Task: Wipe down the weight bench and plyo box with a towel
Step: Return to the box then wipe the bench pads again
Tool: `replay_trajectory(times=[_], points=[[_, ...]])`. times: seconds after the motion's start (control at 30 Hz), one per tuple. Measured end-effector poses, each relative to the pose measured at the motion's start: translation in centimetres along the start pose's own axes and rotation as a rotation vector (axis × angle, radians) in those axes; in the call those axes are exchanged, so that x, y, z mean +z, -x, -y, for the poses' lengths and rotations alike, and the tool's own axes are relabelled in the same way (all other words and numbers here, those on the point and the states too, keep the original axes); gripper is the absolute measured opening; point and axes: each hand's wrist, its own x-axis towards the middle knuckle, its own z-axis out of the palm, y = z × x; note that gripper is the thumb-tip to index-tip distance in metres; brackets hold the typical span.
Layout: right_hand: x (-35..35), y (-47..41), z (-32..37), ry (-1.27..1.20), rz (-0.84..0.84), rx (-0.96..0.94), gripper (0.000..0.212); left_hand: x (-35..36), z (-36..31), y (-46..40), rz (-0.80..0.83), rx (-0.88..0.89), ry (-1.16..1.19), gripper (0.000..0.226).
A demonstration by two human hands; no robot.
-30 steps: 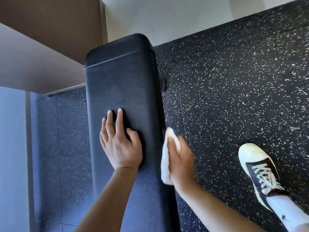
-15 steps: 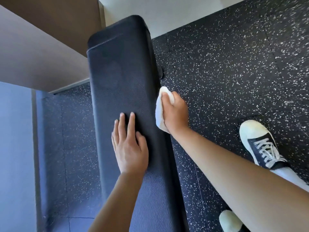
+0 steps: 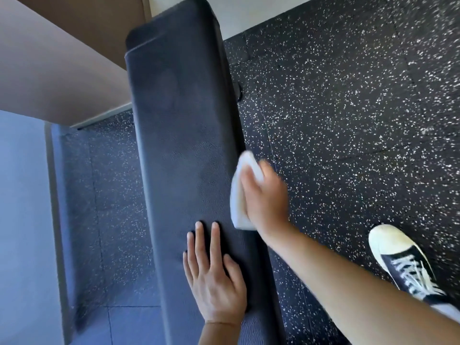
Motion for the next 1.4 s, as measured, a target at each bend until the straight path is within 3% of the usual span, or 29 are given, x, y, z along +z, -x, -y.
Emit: replay_trajectory(times=[0.13, 0.23, 0.33, 0.5, 0.67, 0.77, 0.9, 1.0, 1.23, 1.4], points=[[3.0, -9.6, 6.7, 0.2, -0.03, -0.162, 0.018, 0.1, 0.3, 0.2, 0.003, 0.004, -0.002, 0.065], [3.7, -12.2, 8.0, 0.3, -0.018, -0.246, 0.015, 0.1, 0.4, 0.0, -0.021, 0.016, 0.018, 0.065], [2.8, -9.5, 5.6, 0.321, -0.02, -0.299, 0.023, 0.1, 0.4, -0.1, -0.011, -0.003, 0.008, 0.065], [-1.0, 2.7, -1.5, 0.268, 0.025, -0.462, 0.036, 0.1, 0.3, 0.3, -0.003, -0.025, 0.02, 0.064], [-3.2, 9.4, -6.8, 0.133, 0.085, -0.375, 0.035, 0.6, 0.5, 0.0, -0.024, -0.03, 0.033, 0.066], [-2.7, 7.3, -5.4, 0.052, 0.124, -0.345, 0.036, 0.5, 0.5, -0.2, -0.051, -0.01, 0.055, 0.065], [-1.5, 1.9, -3.2, -0.048, 0.049, -0.195, 0.036, 0.7, 0.4, -0.1, -0.056, 0.012, 0.062, 0.062], [-0.9, 2.4, -4.2, -0.064, 0.007, -0.222, 0.035, 1.0, 0.6, 0.1, -0.064, 0.019, 0.07, 0.062], [-4.6, 17.2, -11.7, -0.052, 0.105, -0.15, 0.037, 0.9, 0.4, 3.1, -0.108, -0.094, 0.082, 0.063], [-7.2, 26.5, -16.0, -0.095, 0.134, 0.023, 0.041, -0.4, 2.5, 13.8, 0.004, -0.047, 0.08, 0.063]])
